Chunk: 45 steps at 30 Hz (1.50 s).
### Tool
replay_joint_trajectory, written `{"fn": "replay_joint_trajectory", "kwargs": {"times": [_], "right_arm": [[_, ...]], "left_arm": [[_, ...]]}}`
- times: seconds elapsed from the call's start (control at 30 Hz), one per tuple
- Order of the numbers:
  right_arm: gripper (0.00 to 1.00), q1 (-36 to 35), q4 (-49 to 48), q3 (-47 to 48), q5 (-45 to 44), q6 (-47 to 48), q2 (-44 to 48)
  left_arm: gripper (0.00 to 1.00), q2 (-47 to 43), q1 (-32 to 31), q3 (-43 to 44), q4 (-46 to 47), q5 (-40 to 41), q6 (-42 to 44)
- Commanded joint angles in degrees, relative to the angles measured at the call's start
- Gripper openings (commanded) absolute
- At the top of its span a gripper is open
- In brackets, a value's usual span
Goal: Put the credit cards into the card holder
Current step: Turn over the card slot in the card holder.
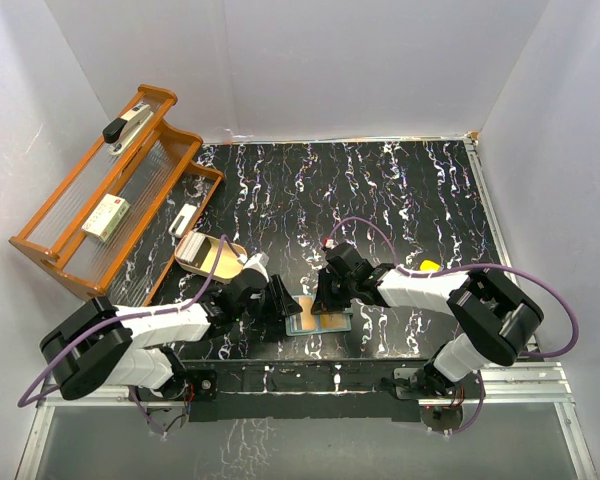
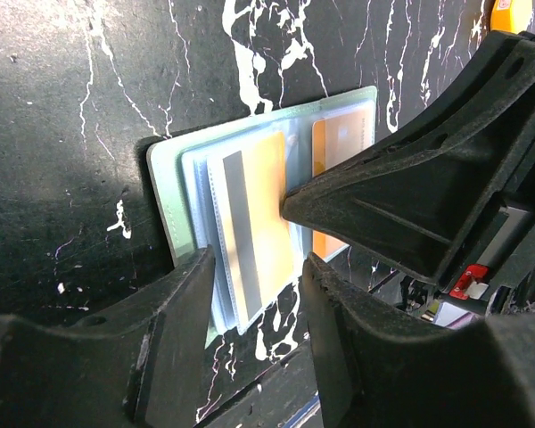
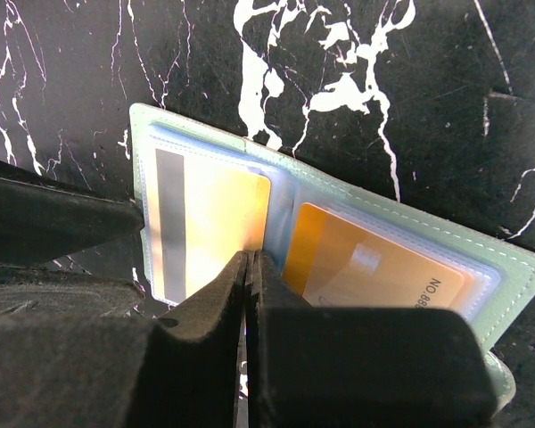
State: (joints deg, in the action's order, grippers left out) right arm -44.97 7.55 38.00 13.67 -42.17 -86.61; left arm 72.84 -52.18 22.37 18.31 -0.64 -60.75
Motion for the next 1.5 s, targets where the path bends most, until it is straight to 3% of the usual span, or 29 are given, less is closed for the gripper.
{"fn": "replay_joint_trajectory", "kwargs": {"times": [0.0,0.43,0.63,0.87,1.17,1.47], "right_arm": [[0.0,-0.38,-0.81,-1.3,-2.42,0.38,-1.15],[0.0,-0.38,-0.7,-1.51,-2.55,0.42,-0.89],[0.0,-0.38,-0.63,-1.28,-2.72,0.31,-0.09],[0.07,-0.35,3.61,0.9,-5.26,0.93,4.39],[0.27,-0.37,14.57,3.94,-12.41,4.13,12.44],[0.36,-0.38,16.67,2.96,-16.65,4.2,17.42]], "left_arm": [[0.41,0.61,0.45,-0.65,3.23,-0.11,-0.37],[0.34,1.96,0.45,-0.19,6.18,-2.09,-0.77],[0.23,2.08,0.44,1.14,5.6,-3.0,-0.25],[0.01,4.46,0.45,5.74,-2.6,-2.61,3.59],[0.0,3.57,0.45,14.29,-19.95,2.04,11.16],[0.0,7.07,0.41,23.11,-31.88,4.51,15.71]]}}
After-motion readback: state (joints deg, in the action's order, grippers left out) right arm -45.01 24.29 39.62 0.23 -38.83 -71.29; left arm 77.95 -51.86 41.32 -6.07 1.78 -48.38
